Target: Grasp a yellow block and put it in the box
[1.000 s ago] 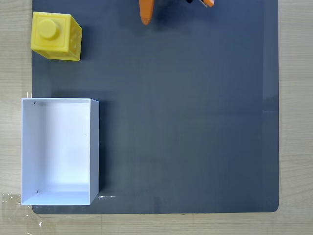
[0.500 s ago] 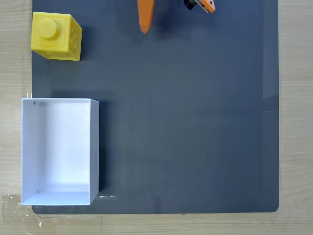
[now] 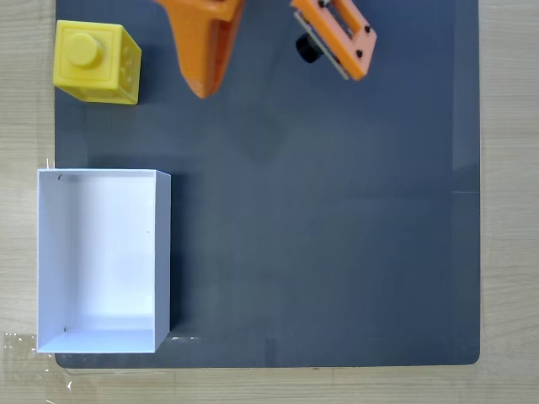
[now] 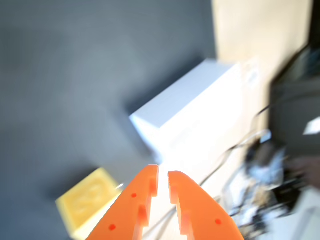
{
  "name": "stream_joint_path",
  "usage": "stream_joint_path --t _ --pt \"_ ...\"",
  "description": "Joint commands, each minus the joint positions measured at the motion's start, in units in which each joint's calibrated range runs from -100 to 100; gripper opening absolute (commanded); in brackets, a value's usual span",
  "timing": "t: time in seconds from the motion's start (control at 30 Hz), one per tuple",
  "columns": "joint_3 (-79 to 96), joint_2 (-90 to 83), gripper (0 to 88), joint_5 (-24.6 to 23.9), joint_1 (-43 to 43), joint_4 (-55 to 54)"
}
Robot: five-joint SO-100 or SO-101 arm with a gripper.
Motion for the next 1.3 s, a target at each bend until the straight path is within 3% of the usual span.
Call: stream_joint_path --t 0.0,0.13,0.27,0.47,0.57,0.9,1.27 --pt "-17.46 8.04 2.8 -6.3 6.44 14.19" --pt "-28.95 16.26 2.8 -10.13 13.34 25.7" --pt "-36.45 23.89 2.9 -9.92 18.64 34.95" --pt "-40.34 33.72 3.5 -8.61 24.96 35.56" --pt "-41.79 37.02 10.4 -5.93 26.64 35.65" --pt "-40.98 40.5 42.4 -5.25 31.1 35.83" --pt "-40.98 50.07 50.2 -5.67 31.18 35.83"
